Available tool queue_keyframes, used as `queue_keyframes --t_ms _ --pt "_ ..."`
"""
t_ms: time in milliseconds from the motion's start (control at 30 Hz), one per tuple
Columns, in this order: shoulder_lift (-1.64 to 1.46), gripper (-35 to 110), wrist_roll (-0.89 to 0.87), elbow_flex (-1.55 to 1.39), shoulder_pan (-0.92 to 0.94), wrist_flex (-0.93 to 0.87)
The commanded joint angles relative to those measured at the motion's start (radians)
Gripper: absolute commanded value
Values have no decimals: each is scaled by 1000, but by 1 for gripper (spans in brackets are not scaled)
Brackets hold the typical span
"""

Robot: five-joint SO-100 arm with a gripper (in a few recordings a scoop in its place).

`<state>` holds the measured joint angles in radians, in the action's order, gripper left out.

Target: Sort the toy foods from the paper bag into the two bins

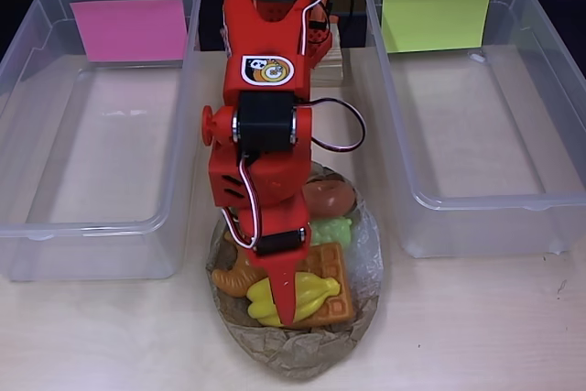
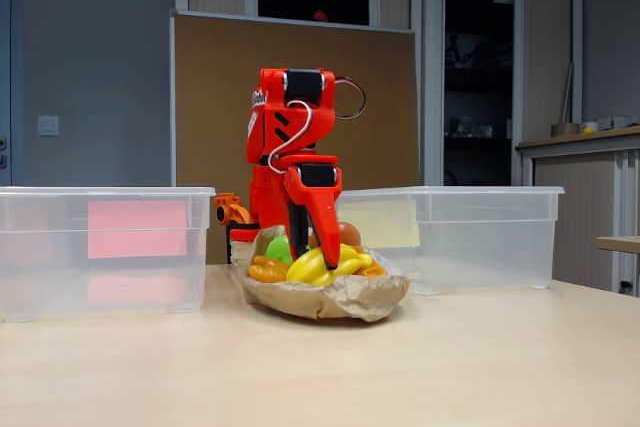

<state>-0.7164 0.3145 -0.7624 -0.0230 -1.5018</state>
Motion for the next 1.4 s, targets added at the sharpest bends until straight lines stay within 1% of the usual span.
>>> queue_keyframes --t_ms 0,167,300,500,567,833,1033,1200,1367 --pt "14 26 -23 61 -26 -26" --pt "97 19 -31 187 -29 -37" --pt "144 10 -44 281 -29 -48" --pt "83 8 -44 285 -34 -75" --pt "8 8 -44 229 -34 -81" --pt "-420 8 -95 -146 -44 -75" --pt "-750 6 -130 -379 -20 -114" --pt "-1006 6 -133 -569 60 -132" --pt "-1184 6 -106 -693 215 -137"
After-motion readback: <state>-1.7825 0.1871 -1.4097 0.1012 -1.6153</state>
